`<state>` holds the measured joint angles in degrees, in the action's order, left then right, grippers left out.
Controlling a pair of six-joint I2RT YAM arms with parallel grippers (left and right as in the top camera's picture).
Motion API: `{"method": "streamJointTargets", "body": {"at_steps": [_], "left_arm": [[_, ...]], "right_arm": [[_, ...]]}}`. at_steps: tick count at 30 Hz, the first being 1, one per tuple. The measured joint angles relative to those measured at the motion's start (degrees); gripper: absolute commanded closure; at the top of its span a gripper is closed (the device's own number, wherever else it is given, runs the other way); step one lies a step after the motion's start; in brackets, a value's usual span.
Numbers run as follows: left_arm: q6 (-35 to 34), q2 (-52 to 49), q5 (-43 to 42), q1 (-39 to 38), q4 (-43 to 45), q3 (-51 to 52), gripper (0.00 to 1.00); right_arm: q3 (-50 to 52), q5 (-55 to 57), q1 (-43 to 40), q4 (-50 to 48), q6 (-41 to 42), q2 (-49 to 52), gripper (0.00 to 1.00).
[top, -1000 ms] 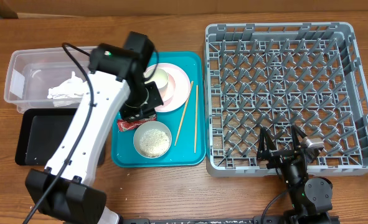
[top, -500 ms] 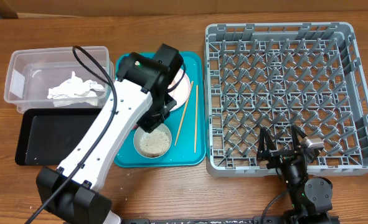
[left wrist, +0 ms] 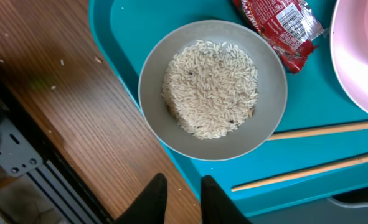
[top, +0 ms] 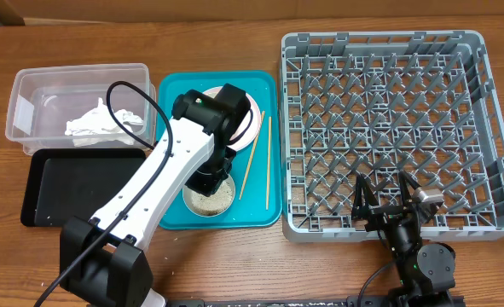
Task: Sort waste into correct bins and load items into the dishwasher
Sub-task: 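Move the left gripper back over the teal tray near the rice bowl, then grasp the red snack wrapper with the left gripper and lift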
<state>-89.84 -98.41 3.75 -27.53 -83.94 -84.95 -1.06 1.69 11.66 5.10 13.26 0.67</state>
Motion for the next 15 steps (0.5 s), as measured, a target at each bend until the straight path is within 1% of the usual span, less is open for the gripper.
{"method": "streamJointTargets", "body": {"at_steps": [4, 6, 7, 12, 15], "left_arm": [[-0.5, 0.0, 0.0, 0.0, 2.7, 1.0, 0.71], [-0.7, 0.0, 0.0, 0.0, 3.8, 1.8, 0.66], [-0.7, 0.0, 0.0, 0.0, 4.3, 2.5, 0.65], [-1.8, 0.0, 0.8, 1.0, 5.2, 4.0, 0.65], [-2.0, 0.0, 0.8, 4.5, 5.4, 4.0, 0.64]], "right_arm": [[0.0, 0.0, 0.0, 0.0, 0.0, 0.0, 0.00], [0.0, 0.0, 0.0, 0.0, 0.0, 0.0, 0.00], [0.0, 0.0, 0.0, 0.0, 0.0, 0.0, 0.00], [0.0, 0.0, 0.0, 0.0, 0.0, 0.0, 0.00], [0.0, 0.0, 0.0, 0.0, 0.0, 0.0, 0.00]]}}
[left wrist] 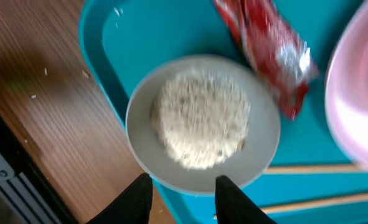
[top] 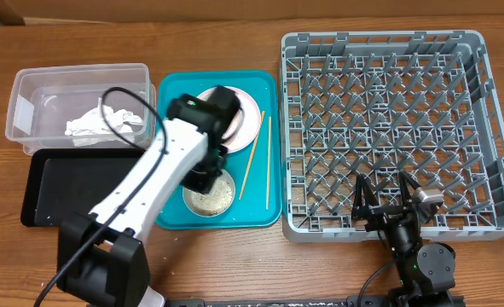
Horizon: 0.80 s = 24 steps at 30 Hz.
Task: Sort waste into correct bins and load items into the dishwasher
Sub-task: 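Grasp the red snack wrapper with the left gripper and lift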
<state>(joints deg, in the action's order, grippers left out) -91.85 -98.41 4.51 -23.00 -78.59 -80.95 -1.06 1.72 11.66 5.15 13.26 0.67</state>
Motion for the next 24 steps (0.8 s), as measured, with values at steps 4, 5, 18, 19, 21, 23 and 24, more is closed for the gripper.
{"method": "streamJointTargets", "body": {"at_steps": [4, 5, 18, 19, 21, 23, 24], "left_arm": [[0.3, 0.0, -1.1, 7.4, 0.0, 0.0, 0.61], [0.7, 0.0, -1.6, 9.8, 0.0, 0.0, 0.60], [12.0, -0.1, -5.8, 17.4, 7.5, 0.1, 0.35], [12.4, -0.1, -5.9, 17.4, 7.7, 0.1, 0.35], [12.6, -0.1, -5.9, 17.4, 8.4, 0.2, 0.35], [12.6, -0.1, -6.0, 17.4, 9.3, 0.8, 0.35], [12.3, -0.1, -6.0, 17.4, 9.6, 1.3, 0.35]], "right_arm": [[0.0, 0.0, 0.0, 0.0, 0.0, 0.0, 0.00], [0.0, 0.0, 0.0, 0.0, 0.0, 0.0, 0.00], [0.0, 0.0, 0.0, 0.0, 0.0, 0.0, 0.00], [0.0, 0.0, 0.0, 0.0, 0.0, 0.0, 0.00], [0.0, 0.0, 0.0, 0.0, 0.0, 0.0, 0.00], [0.0, 0.0, 0.0, 0.0, 0.0, 0.0, 0.00], [0.0, 0.0, 0.0, 0.0, 0.0, 0.0, 0.00]]}}
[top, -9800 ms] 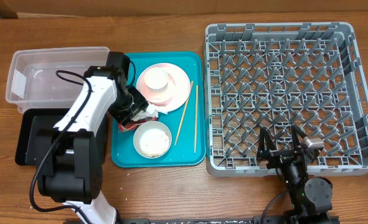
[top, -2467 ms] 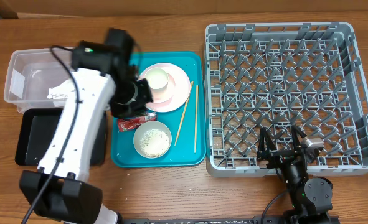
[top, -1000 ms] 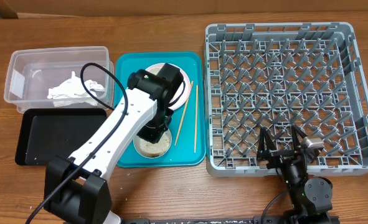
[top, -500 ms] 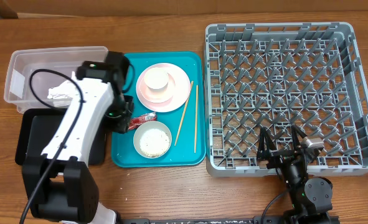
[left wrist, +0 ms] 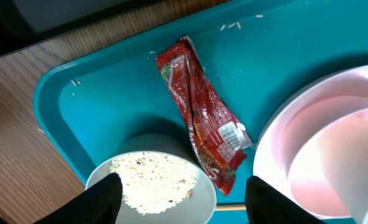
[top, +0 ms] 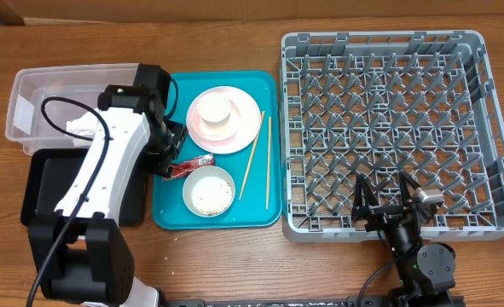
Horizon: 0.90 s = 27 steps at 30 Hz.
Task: Sort waste into correct bins and load items into the dishwasher
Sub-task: 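Grasp the red snack wrapper with the left gripper and lift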
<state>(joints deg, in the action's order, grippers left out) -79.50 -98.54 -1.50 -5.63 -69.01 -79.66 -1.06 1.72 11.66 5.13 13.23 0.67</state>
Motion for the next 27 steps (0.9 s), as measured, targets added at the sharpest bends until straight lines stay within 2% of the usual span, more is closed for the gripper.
{"method": "streamJointTargets", "body": {"at_steps": [14, 18, 26, 27], "left_arm": [[-3.3, -0.2, -1.8, 0.0, 14.2, 12.0, 0.39], [-3.8, -0.2, -2.1, 0.0, 17.5, 13.7, 0.46], [-4.1, -0.2, -2.1, -0.9, 20.9, 16.5, 0.51], [-4.2, -0.3, -1.7, -1.2, 22.6, 17.2, 0.55]], "right_arm": [[0.0, 0.0, 0.0, 0.0, 0.0, 0.0, 0.00], [0.0, 0.0, 0.0, 0.0, 0.0, 0.0, 0.00], [0.0, 0.0, 0.0, 0.0, 0.0, 0.0, 0.00], [0.0, 0.0, 0.0, 0.0, 0.0, 0.0, 0.00]]}}
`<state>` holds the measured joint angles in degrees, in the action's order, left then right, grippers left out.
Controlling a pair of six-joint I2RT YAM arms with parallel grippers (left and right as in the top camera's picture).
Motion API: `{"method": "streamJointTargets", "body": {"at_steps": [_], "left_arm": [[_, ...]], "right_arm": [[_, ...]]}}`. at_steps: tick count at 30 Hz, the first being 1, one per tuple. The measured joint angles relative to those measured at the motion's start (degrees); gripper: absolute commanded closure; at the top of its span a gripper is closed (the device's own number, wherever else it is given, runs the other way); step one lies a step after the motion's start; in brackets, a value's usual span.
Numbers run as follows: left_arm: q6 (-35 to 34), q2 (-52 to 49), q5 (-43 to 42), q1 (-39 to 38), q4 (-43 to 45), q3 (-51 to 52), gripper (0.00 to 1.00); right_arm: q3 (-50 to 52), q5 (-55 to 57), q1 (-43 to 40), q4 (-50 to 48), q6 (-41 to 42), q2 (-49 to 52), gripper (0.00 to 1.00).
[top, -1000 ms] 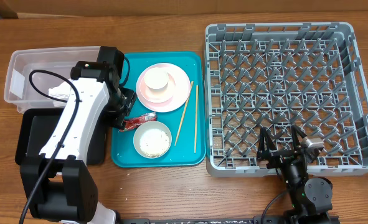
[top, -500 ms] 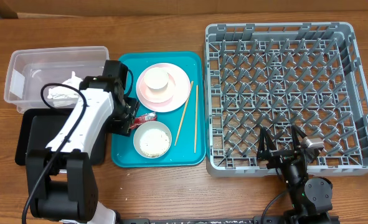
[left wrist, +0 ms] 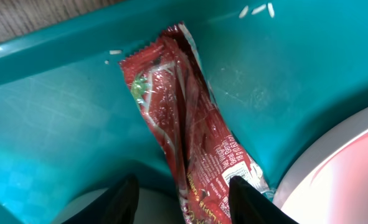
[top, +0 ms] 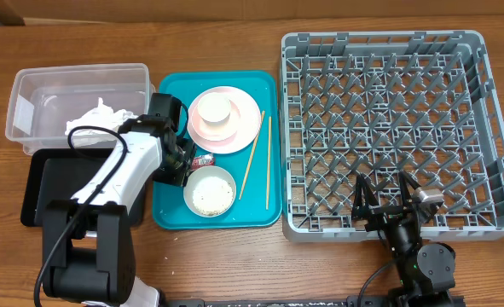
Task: Sort waste into correct bins and load items into the dishwasher
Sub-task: 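Grasp the red snack wrapper with the left gripper and lift, then carry the red wrapper left and drop it into the clear bin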
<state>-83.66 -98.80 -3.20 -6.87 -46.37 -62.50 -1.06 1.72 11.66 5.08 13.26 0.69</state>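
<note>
A red snack wrapper [left wrist: 184, 130] lies on the teal tray [left wrist: 65, 130], between the grey rice bowl [top: 209, 191] and the pink plate [top: 245, 128]. My left gripper [left wrist: 187, 208] is open and low over it. One finger is on each side of the wrapper's near end. In the overhead view the left gripper [top: 183, 162] sits at the tray's left side, with a bit of the wrapper [top: 204, 159] showing beside it. My right gripper [top: 386, 203] rests open at the front edge of the grey dish rack [top: 388, 51].
A pink cup [top: 215, 109] stands on the plate. Two chopsticks [top: 268, 162] lie along the tray's right side. A clear bin [top: 30, 102] holding white tissue sits at the far left. A black bin [top: 64, 183] is in front of it. Rice grains dot the tray.
My left gripper has come down from above the tray's left part, closer to the red wrapper. Its open fingers now flank the wrapper's near end. The right arm has not moved.
At first my left gripper hung nearly shut over the rice bowl. Then its fingers were a little apart above that bowl. Later it was wide open at the tray's left side above the red wrapper. Now it stands low around the wrapper.
</note>
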Motion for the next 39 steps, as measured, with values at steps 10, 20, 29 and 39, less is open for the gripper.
{"method": "streamJointTargets", "body": {"at_steps": [10, 20, 29, 39], "left_arm": [[-0.2, -0.7, 2.2, -0.5, 2.1, 1.1, 0.63], [-0.3, -4.5, 2.3, -0.5, 4.5, 1.1, 0.89], [0.3, -4.5, -1.4, -0.5, 1.9, -0.5, 0.96], [2.6, -4.7, -3.3, -0.2, -9.7, -16.7, 0.96]], "right_arm": [[0.0, 0.0, 0.0, 0.0, 0.0, 0.0, 0.00], [0.0, 0.0, 0.0, 0.0, 0.0, 0.0, 0.00], [0.0, 0.0, 0.0, 0.0, 0.0, 0.0, 0.00], [0.0, 0.0, 0.0, 0.0, 0.0, 0.0, 0.00]]}}
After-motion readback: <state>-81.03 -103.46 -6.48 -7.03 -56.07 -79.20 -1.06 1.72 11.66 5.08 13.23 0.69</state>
